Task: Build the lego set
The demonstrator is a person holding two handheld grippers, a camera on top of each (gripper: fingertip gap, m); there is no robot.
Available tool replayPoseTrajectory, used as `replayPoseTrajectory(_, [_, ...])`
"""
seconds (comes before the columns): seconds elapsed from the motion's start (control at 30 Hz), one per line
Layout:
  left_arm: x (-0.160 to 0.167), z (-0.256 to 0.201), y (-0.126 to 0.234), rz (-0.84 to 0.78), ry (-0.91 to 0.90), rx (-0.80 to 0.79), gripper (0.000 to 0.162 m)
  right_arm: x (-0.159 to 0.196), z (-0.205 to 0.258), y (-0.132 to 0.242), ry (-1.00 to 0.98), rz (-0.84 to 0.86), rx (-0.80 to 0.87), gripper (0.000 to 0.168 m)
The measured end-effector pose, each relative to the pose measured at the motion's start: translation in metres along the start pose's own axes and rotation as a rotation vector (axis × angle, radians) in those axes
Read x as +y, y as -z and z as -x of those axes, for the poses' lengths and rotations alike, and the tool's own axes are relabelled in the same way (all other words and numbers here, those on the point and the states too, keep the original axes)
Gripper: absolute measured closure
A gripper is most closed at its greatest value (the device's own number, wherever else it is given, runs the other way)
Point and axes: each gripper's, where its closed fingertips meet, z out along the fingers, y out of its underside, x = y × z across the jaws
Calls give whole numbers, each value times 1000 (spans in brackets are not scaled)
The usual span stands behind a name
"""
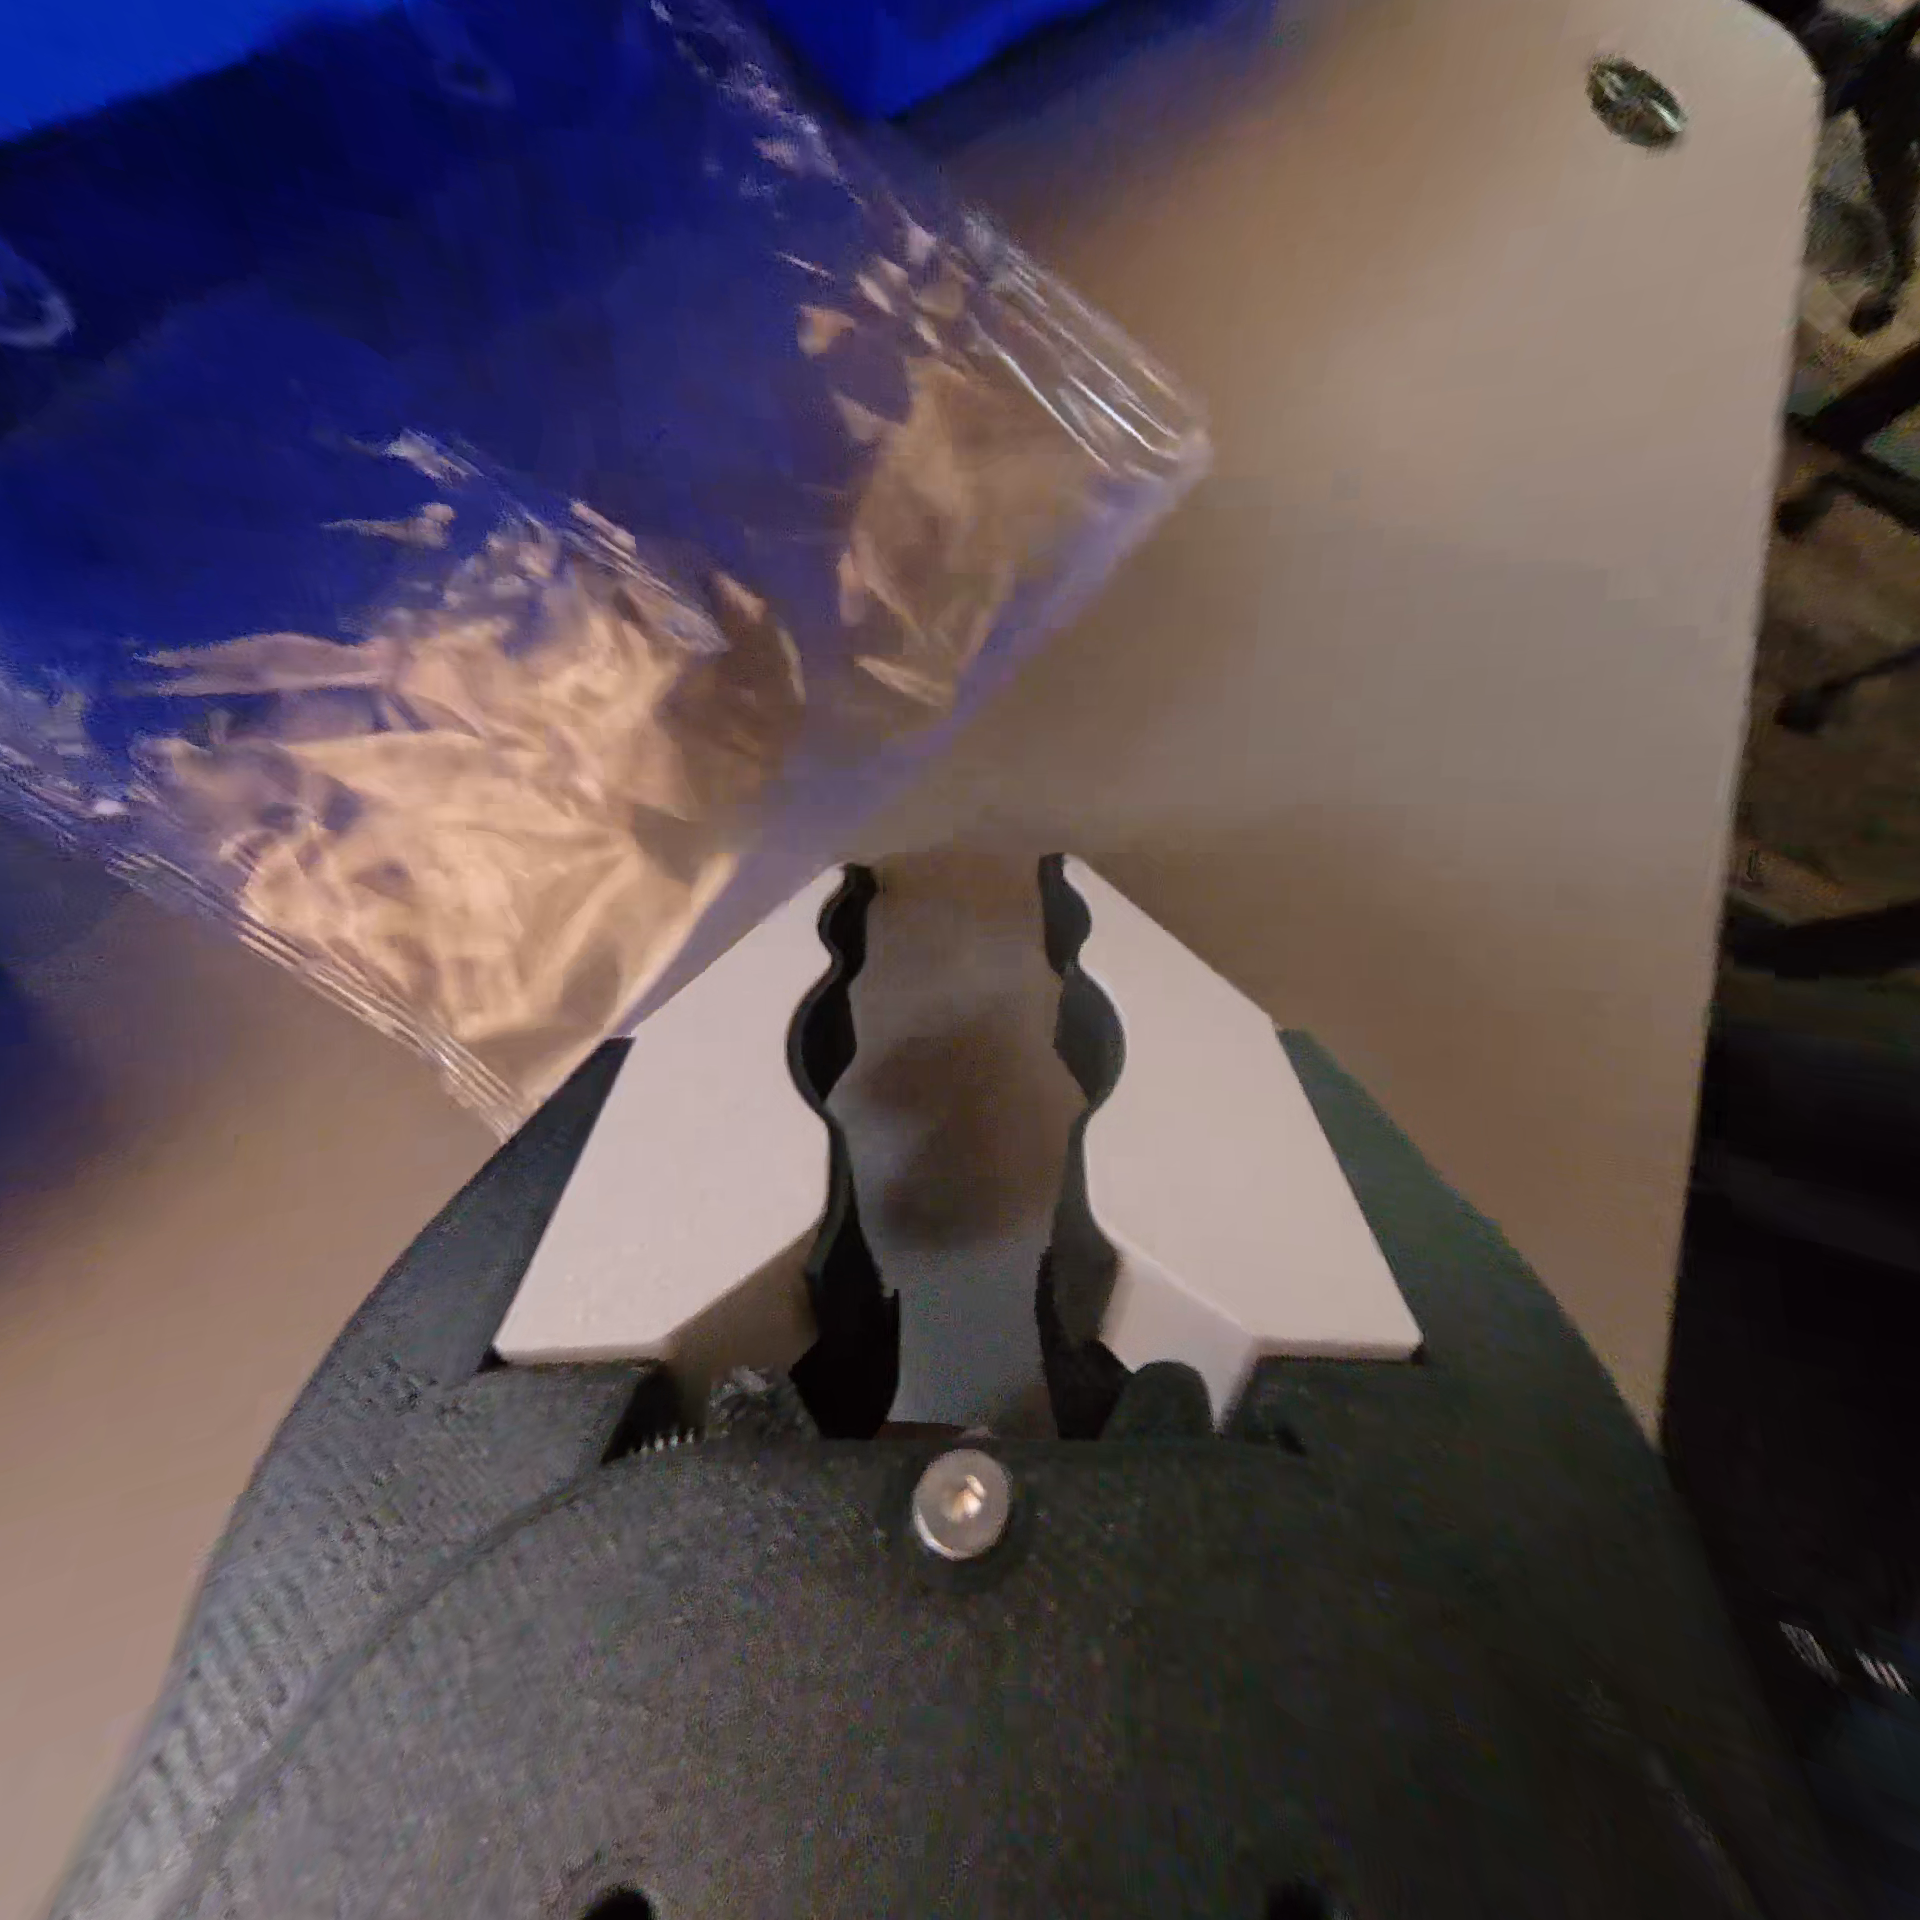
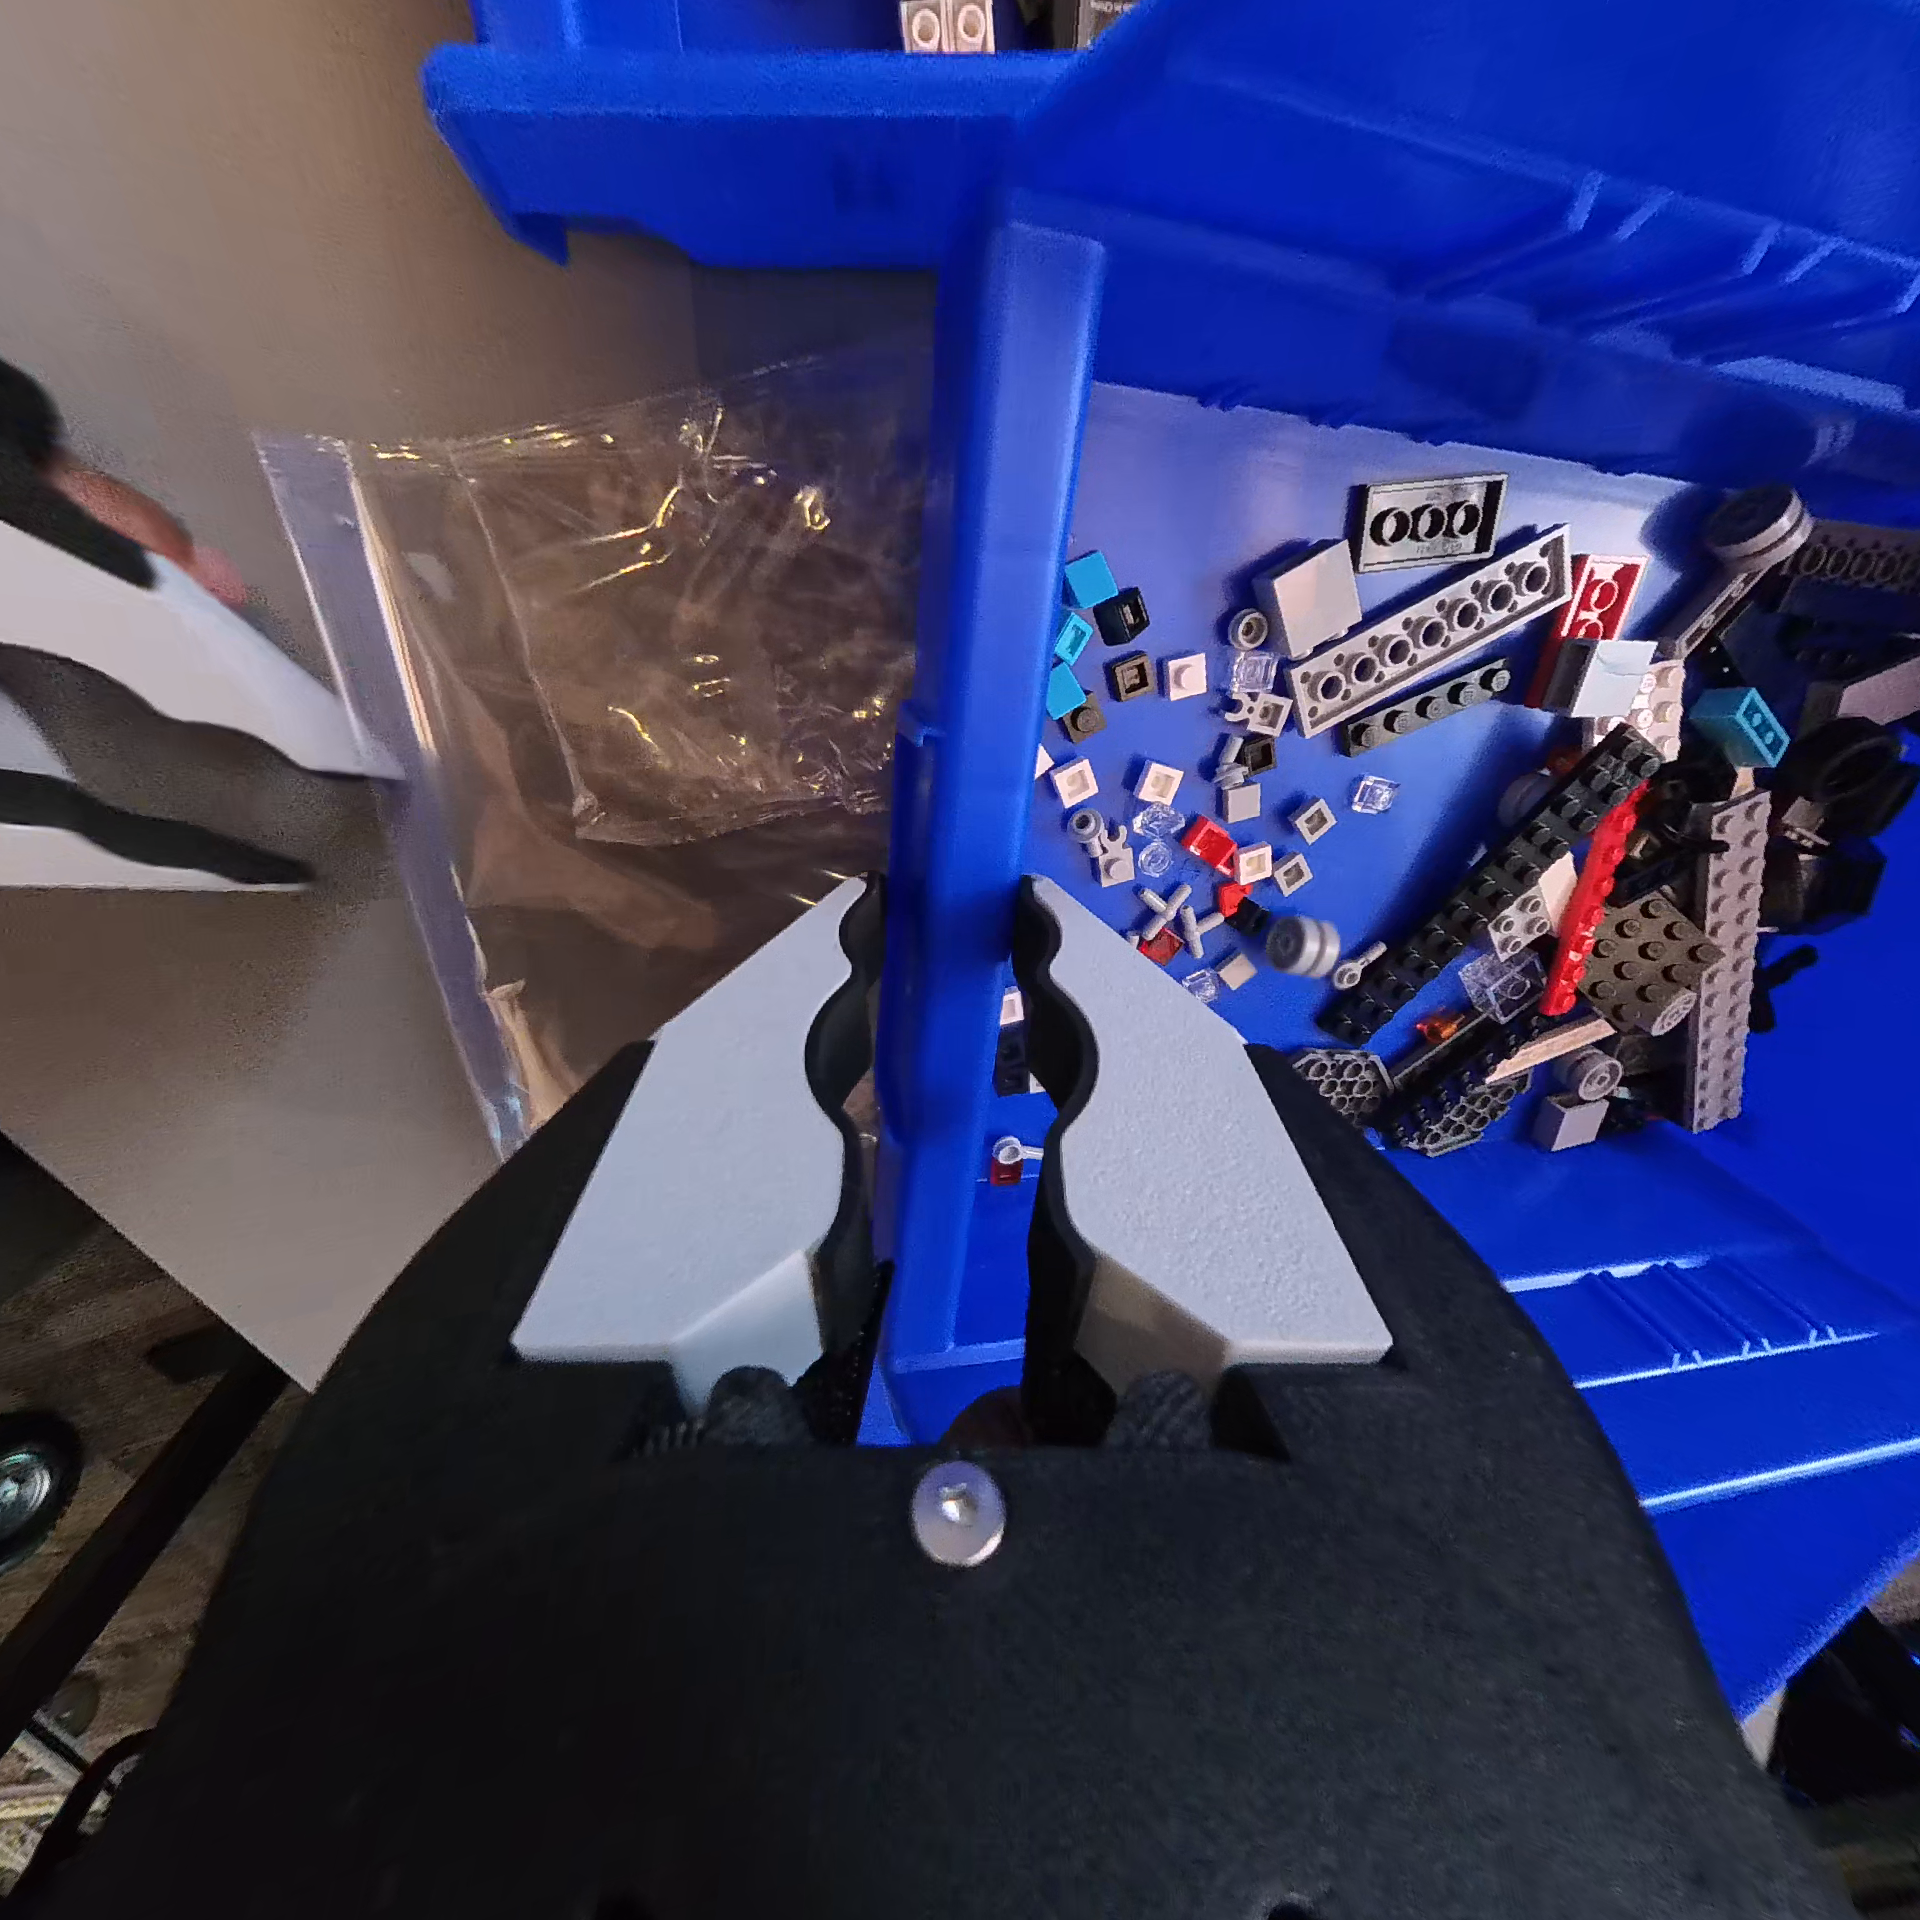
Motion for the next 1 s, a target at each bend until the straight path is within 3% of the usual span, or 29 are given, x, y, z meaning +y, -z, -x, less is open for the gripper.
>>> replayPoseTrajectory(0.27, [-35,43,-24,-18,40,-101,122,0,0,-2,-8,-1,4,144])
replayPoseTrajectory(0.6, [-26,24,-9,-95,53,-66,119,-1,4,-14,-26,-36,8,145])
replayPoseTrajectory(1.0, [-32,31,-24,-52,51,-99,119,0,9,-30,-58,-55,28,145])
